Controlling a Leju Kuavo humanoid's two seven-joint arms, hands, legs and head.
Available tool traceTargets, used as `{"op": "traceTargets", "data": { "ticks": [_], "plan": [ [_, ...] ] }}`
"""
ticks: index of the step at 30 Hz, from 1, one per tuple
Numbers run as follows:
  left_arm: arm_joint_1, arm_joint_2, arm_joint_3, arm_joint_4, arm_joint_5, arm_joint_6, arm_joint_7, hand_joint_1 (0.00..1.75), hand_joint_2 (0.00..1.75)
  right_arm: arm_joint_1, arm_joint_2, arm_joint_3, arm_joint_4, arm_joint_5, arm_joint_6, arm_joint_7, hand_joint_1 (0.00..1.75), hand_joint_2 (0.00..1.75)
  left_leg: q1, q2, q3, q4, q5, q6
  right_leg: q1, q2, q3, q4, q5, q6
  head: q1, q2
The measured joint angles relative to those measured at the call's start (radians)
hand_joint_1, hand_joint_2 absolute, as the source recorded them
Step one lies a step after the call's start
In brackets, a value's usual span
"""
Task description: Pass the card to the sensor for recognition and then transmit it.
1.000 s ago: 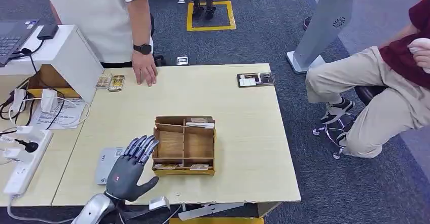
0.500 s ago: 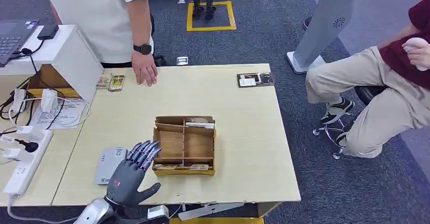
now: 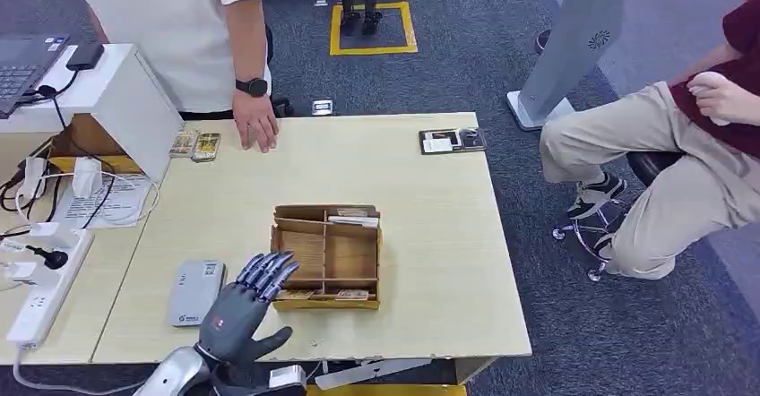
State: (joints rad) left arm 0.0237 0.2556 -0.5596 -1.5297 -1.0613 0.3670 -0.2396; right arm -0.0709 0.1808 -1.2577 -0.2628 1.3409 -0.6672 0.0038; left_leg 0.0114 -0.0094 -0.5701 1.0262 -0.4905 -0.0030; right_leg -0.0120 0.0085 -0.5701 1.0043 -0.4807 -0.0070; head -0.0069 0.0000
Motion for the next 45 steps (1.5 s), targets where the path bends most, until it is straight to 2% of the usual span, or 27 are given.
{"op": "traceTargets", "data": {
  "ticks": [4,11,19,26,30,31,32,33,40,45],
  "plan": [
    [-0.035,-0.025,-0.029,0.047,0.003,-0.011,0.005,0.00,1.75,-0.004,-0.001,0.007,0.000,0.006,0.001,0.002,0.00,0.00,0.000,0.000,0.000,0.000,0.000,0.000,0.000,0.000,0.000,0.000,0.000,0.000,0.000,0.000],
    [-0.081,-0.059,-0.055,0.131,-0.019,-0.005,0.054,0.00,1.75,-0.009,-0.003,0.021,0.003,0.010,0.005,0.007,0.00,0.00,0.000,0.000,0.000,0.000,0.000,0.000,0.000,0.000,0.000,0.000,0.000,0.000,0.000,0.000],
    [-0.097,-0.093,-0.056,0.180,-0.140,0.069,0.174,0.00,1.75,-0.009,-0.003,0.023,0.005,0.005,0.006,0.015,0.00,0.00,0.000,0.000,0.000,0.000,0.000,0.000,0.000,0.000,0.000,0.000,0.000,0.000,0.000,0.000],
    [-0.101,-0.107,-0.056,0.207,-0.157,0.081,0.189,0.00,1.75,-0.009,-0.003,0.023,0.005,0.005,0.006,0.016,0.00,0.00,0.000,0.000,0.000,0.000,0.000,0.000,0.000,0.000,0.000,0.000,0.000,0.000,0.000,0.000],
    [-0.100,-0.115,-0.056,0.212,-0.182,0.161,0.200,0.05,1.75,-0.009,-0.003,0.023,0.005,0.003,0.005,0.018,0.00,0.00,0.000,0.000,0.000,0.000,0.000,0.000,0.000,0.000,0.000,0.000,0.000,0.000,0.000,0.000],
    [-0.099,-0.116,-0.056,0.212,-0.186,0.183,0.200,0.40,1.75,-0.009,-0.003,0.023,0.005,0.003,0.005,0.018,0.00,0.00,0.000,0.000,0.000,0.000,0.000,0.000,0.000,0.000,0.000,0.000,0.000,0.000,0.000,0.000],
    [-0.098,-0.119,-0.056,0.212,-0.189,0.202,0.200,1.54,1.75,-0.009,-0.003,0.023,0.005,0.002,0.005,0.018,0.00,0.00,0.000,0.000,0.000,0.000,0.000,0.000,0.000,0.000,0.000,0.000,0.000,0.000,0.000,0.000],
    [-0.097,-0.122,-0.056,0.212,-0.190,0.208,0.200,1.75,1.75,-0.009,-0.003,0.023,0.005,0.002,0.004,0.018,0.00,0.00,0.000,0.000,0.000,0.000,0.000,0.000,0.000,0.000,0.000,0.000,0.000,0.000,0.000,0.000],
    [-0.087,-0.130,-0.056,0.212,-0.182,0.267,0.175,1.75,1.75,-0.009,-0.003,0.023,0.005,0.000,0.003,0.019,0.00,0.00,0.000,0.000,0.000,0.000,0.000,0.000,0.000,0.000,0.000,0.000,0.000,0.000,0.000,0.000],
    [-0.074,-0.131,-0.055,0.212,-0.127,0.305,0.111,1.75,1.75,-0.009,-0.003,0.023,0.006,-0.001,0.003,0.018,0.00,0.00,0.000,0.000,0.000,0.000,0.000,0.000,0.000,0.000,0.000,0.000,0.000,0.000,0.000,0.000]
  ]
}}
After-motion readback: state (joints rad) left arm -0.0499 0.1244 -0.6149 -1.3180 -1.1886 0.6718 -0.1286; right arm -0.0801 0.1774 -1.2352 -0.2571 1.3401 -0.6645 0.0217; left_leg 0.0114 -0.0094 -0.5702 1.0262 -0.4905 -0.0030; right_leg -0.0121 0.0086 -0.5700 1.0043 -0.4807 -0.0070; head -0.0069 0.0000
